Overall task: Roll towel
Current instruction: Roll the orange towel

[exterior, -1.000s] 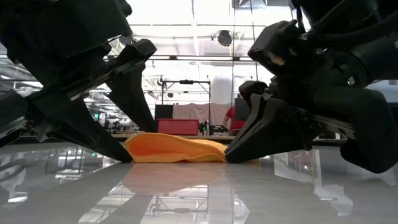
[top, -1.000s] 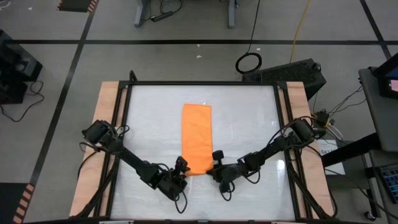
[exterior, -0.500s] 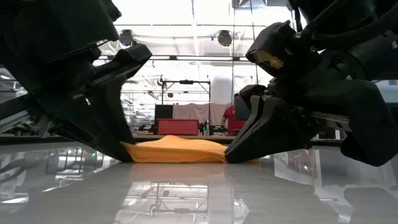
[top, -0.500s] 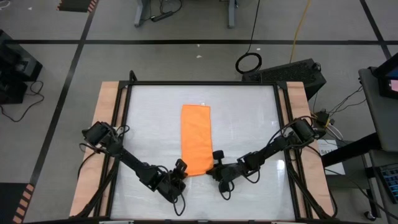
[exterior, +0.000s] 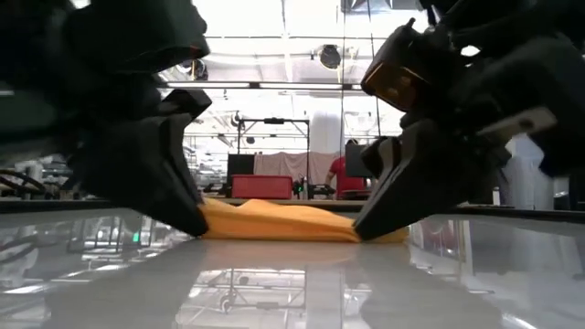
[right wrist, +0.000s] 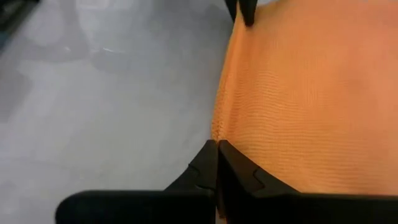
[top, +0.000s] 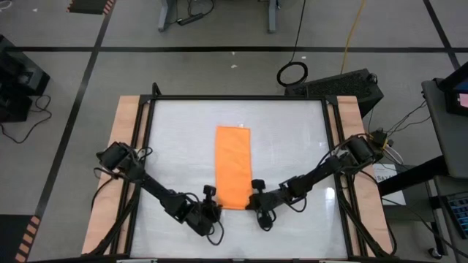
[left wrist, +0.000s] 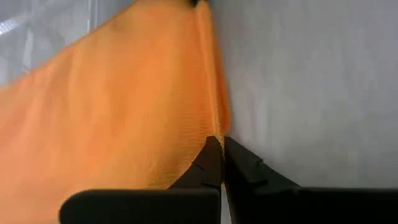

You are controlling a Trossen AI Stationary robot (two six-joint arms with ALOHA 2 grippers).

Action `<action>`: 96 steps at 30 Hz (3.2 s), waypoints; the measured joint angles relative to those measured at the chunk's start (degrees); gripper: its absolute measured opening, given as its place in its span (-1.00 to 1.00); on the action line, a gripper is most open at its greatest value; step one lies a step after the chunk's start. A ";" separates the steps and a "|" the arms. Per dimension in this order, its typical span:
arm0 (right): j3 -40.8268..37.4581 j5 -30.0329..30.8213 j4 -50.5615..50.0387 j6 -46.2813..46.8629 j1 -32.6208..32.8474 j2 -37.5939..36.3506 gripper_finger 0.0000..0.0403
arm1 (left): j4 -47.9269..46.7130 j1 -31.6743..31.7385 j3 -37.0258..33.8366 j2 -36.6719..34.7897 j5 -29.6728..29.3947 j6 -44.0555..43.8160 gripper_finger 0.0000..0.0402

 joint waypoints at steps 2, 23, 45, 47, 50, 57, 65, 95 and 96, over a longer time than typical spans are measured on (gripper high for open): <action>-0.02 -2.19 -0.78 3.47 -0.65 -0.67 -1.00 | -0.21 0.39 0.00 -1.03 0.16 -3.17 -0.99; 0.08 -11.58 -2.45 15.94 -0.74 -5.93 -0.96 | 2.34 2.69 0.04 -3.85 9.72 -23.25 -1.00; 0.13 19.58 -1.84 -10.48 12.37 -3.33 -0.05 | 19.65 3.58 -8.39 -3.90 10.62 -29.16 -0.99; 0.13 21.70 0.00 -10.79 12.68 -1.80 -0.05 | 20.20 3.92 -8.37 -3.90 10.65 -29.14 -0.98; 1.05 23.07 1.05 -11.07 12.84 0.98 -0.07 | 20.78 4.25 -8.37 -3.90 10.68 -29.19 -0.98; 7.87 28.73 -5.80 -12.05 13.25 6.86 -0.16 | 21.52 4.27 -8.37 -3.90 10.70 -29.49 -0.97; 11.51 30.66 -14.10 -8.50 12.64 7.82 -0.55 | 22.12 4.27 -8.37 -3.90 11.92 -29.57 -0.97; 11.32 -14.41 -25.65 17.92 -3.30 -2.65 -1.00 | 20.92 4.27 -8.24 -3.90 23.89 -28.18 -0.97; 11.32 -15.70 -25.58 18.01 -3.56 -2.65 -1.00 | 20.94 4.27 -8.24 -3.90 24.32 -27.99 -0.97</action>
